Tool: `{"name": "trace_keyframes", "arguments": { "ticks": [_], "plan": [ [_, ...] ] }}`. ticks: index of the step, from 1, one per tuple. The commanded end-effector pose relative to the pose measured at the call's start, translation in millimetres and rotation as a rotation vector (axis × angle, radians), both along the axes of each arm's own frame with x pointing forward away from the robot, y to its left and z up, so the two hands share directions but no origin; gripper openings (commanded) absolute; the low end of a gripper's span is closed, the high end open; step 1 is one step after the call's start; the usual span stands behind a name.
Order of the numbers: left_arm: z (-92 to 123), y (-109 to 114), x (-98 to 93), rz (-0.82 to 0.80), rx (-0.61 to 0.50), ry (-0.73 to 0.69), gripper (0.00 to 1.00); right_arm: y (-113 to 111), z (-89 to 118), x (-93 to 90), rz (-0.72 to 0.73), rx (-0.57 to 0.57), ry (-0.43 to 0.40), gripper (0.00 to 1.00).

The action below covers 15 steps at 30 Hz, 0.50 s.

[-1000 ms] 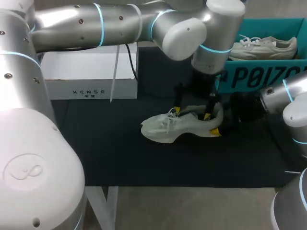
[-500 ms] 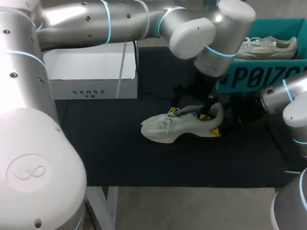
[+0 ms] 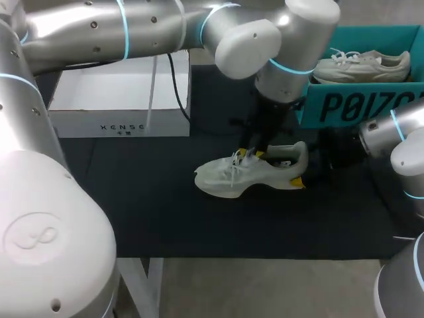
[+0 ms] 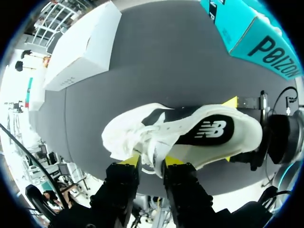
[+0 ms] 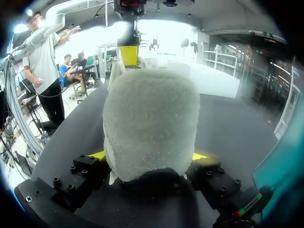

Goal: Take the shoe out of the shoebox, open the shoe tongue, remove and reinsert the insole, then place the shoe into the shoebox

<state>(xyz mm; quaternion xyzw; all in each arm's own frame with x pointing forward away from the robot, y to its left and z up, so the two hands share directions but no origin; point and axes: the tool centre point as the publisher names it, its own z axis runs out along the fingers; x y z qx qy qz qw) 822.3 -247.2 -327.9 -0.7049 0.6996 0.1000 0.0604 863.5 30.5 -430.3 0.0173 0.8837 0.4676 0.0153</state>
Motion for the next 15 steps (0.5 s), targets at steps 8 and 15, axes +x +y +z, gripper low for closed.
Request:
{"name": "trace_keyframes", "arguments": {
  "ticks": [8,15],
  "plan": [
    [13.8,58.1,-6.6,0.074,-0.159,-0.038,0.0,0.7,-1.3,0.9,-0.001,-0.001,-0.001,0.0],
    [13.5,89.1,-12.4,0.137,-0.151,-0.034,0.0,0.7,-1.3,0.9,-0.001,-0.001,-0.001,0.0]
  ]
}}
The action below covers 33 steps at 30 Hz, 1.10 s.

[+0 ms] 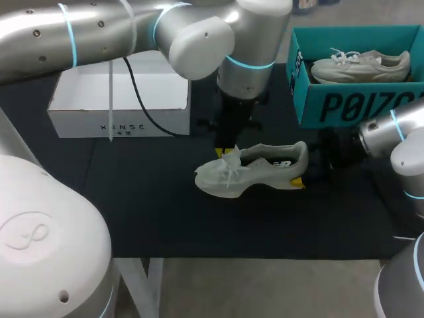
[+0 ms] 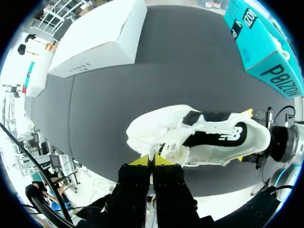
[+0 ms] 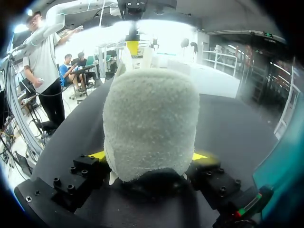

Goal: Take the shoe out of the shoebox, open the shoe tongue, remove and reinsert the insole, then place the shoe into the shoebox

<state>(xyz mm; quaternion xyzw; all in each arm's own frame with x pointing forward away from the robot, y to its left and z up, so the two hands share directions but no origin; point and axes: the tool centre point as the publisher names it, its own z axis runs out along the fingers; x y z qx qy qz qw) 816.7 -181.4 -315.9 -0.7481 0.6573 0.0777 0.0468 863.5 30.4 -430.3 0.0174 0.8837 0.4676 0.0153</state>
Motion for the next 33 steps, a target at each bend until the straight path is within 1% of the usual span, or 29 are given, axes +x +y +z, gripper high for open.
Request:
{"name": "trace_keyframes", "arguments": {
  "ticks": [1,4,9,12,14,15,16,17,18,19,20,23,27,31,33],
  "plan": [
    [-0.5,25.9,-8.3,0.02,-0.099,-0.006,0.0,0.7,-1.3,0.8,-0.001,-0.001,-0.001,0.0],
    [-11.8,36.4,-12.5,0.033,-0.091,0.007,0.0,0.7,-1.3,0.8,-0.001,-0.001,-0.001,0.0],
    [-32.2,54.6,-18.2,0.104,-0.12,0.015,0.0,0.7,-1.3,0.8,-0.001,-0.001,-0.001,0.0],
    [-40.0,59.8,-18.8,0.116,-0.121,0.018,0.0,0.7,-1.3,0.8,-0.001,-0.001,-0.001,0.0],
    [-41.9,58.8,-18.2,0.116,-0.125,0.021,0.0,0.7,-1.3,0.8,-0.001,-0.001,-0.001,0.0],
    [-42.0,57.6,-17.7,0.115,-0.125,0.022,0.13,0.7,-1.3,0.8,-0.001,-0.001,-0.001,0.0],
    [-41.6,56.2,-16.8,0.109,-0.126,0.019,0.31,0.7,-1.3,0.8,-0.001,-0.001,-0.001,0.0],
    [-40.5,54.1,-15.8,0.1,-0.135,0.017,0.42,0.7,-1.3,0.8,-0.001,-0.001,-0.001,0.0],
    [-39.5,52.2,-15.0,0.091,-0.133,0.017,0.58,0.7,-1.3,0.8,-0.001,-0.001,-0.001,0.0],
    [-38.6,50.1,-14.1,0.077,-0.135,0.016,0.95,0.7,-1.3,0.8,-0.001,-0.001,-0.001,0.0],
    [-37.6,46.5,-13.1,0.056,-0.142,0.017,1.0,0.7,-1.3,0.8,-0.001,-0.001,-0.001,0.0],
    [-31.3,33.6,-10.7,-0.038,-0.179,0.002,1.0,0.7,-1.3,0.8,-0.001,-0.001,-0.001,0.0],
    [-20.7,17.1,-7.4,-0.171,-0.202,-0.019,1.0,0.7,-1.3,0.8,-0.001,-0.001,-0.001,0.0],
    [-15.6,5.5,-1.5,-0.228,-0.195,-0.011,1.0,0.7,-1.3,0.8,-0.001,-0.001,-0.001,0.0],
    [-10.2,1.6,1.4,-0.253,-0.216,-0.015,1.0,0.7,-1.3,0.8,-0.001,-0.001,-0.001,0.0]
  ]
}}
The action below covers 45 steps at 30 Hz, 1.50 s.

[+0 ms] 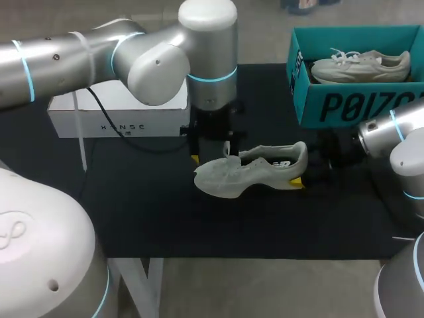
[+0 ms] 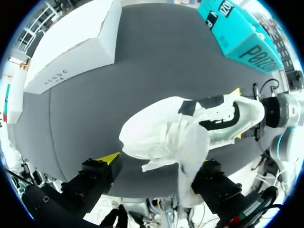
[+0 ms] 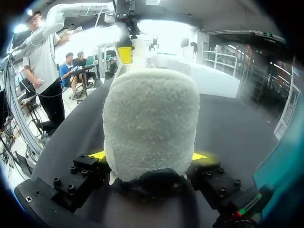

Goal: Take the shoe out of the shoebox, open the shoe tongue, remove and reinsert the insole, then place the shoe into the shoebox

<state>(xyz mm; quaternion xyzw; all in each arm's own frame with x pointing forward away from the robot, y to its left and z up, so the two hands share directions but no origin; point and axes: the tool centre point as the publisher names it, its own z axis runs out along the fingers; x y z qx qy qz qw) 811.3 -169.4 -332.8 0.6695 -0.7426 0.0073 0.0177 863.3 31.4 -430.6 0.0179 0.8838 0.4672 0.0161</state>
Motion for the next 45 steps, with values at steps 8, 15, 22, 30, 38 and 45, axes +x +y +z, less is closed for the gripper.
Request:
{"name": "trace_keyframes", "arguments": {
  "ticks": [8,15,22,30,38,45],
  "plan": [
    [38.6,-21.0,16.9,-0.387,-0.194,0.007,1.0,-0.3,-1.1,1.1,0.0,0.0,0.0,0.0],
    [51.4,-40.5,3.7,-1.183,-0.286,0.185,1.0,-0.3,-1.1,1.1,0.0,0.0,0.0,0.0],
    [51.4,-40.5,3.7,-1.183,-0.286,0.185,1.0,-0.3,-1.1,1.1,0.0,0.0,0.0,0.0],
    [83.1,-46.5,8.6,-1.313,-0.262,0.114,1.0,-0.3,-1.1,1.1,0.0,0.0,0.0,0.0],
    [100.3,-71.9,13.9,-1.562,-0.249,0.066,0.0,-0.3,-1.1,1.1,0.0,0.0,0.0,0.0],
    [93.0,-95.6,15.0,-1.68,-0.254,-0.001,0.0,-0.3,-1.1,1.1,0.0,0.0,0.0,0.0]
  ]
}}
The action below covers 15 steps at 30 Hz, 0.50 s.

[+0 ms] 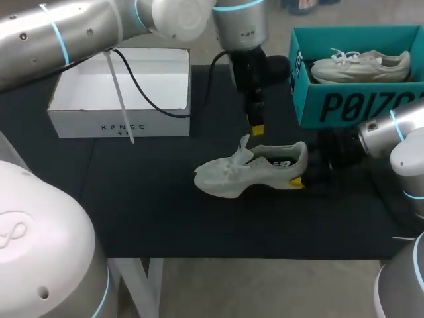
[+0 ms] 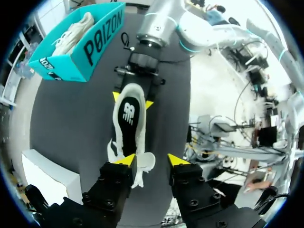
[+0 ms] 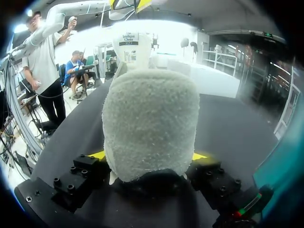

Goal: Take the shoe out of the shoebox, open the shoe tongue, remove and reinsert the insole, then place the shoe into the shoebox

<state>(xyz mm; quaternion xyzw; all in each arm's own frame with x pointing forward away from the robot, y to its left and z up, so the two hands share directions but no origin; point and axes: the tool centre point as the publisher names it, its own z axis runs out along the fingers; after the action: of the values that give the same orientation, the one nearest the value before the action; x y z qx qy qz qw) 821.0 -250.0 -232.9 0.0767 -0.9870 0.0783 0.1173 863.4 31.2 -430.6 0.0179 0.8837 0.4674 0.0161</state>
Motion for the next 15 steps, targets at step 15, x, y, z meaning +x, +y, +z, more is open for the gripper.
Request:
{"name": "trace_keyframes", "arguments": {
  "ticks": [15],
  "plan": [
    [-44.6,-34.7,12.4,-0.376,-0.107,-0.107,0.0,0.0,-1.0,1.0,0.0,-0.001,0.0,0.0]
  ]
}}
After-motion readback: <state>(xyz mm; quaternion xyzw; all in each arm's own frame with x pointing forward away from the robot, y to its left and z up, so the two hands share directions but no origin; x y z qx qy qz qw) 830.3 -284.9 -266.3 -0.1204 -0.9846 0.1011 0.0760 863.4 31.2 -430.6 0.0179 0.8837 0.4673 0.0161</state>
